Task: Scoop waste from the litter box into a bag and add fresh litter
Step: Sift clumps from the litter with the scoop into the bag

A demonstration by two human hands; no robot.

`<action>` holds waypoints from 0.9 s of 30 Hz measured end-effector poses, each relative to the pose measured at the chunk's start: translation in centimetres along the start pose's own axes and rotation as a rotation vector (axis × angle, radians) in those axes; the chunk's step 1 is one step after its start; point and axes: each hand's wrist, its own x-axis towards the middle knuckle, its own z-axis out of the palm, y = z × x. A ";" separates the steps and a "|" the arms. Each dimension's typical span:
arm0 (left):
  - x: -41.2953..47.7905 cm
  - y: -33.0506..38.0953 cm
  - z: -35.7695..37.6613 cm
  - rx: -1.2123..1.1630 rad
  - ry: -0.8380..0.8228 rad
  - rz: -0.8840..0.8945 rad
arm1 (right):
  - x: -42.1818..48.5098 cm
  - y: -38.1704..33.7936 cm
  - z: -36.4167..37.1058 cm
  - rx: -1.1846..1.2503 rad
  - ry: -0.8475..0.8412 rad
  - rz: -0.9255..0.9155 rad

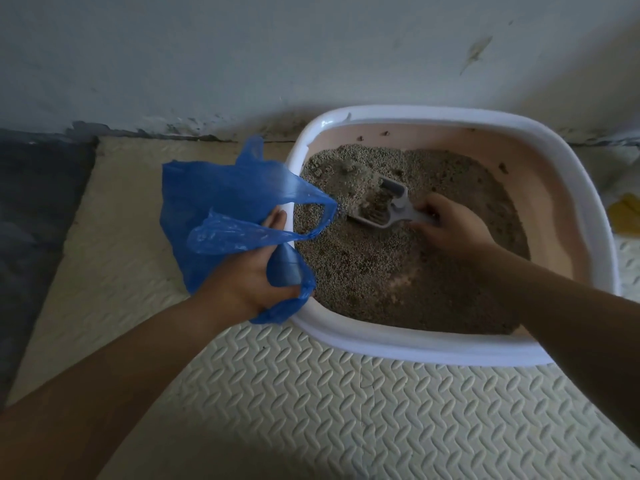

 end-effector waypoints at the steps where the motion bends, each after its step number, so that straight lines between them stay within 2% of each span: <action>1: 0.0 -0.2 0.0 -0.047 0.025 0.034 | -0.4 0.3 -0.3 0.032 0.013 0.008; 8: 0.1 0.1 0.0 -0.127 0.048 -0.011 | -4.1 1.3 -3.5 0.005 0.070 -0.056; 15: -0.4 0.7 -0.4 -0.021 0.052 0.040 | -6.5 1.1 -5.8 -0.044 0.145 -0.163; 27: -0.2 0.3 -0.5 0.004 0.046 0.076 | -7.4 0.7 -6.8 -0.047 0.174 -0.182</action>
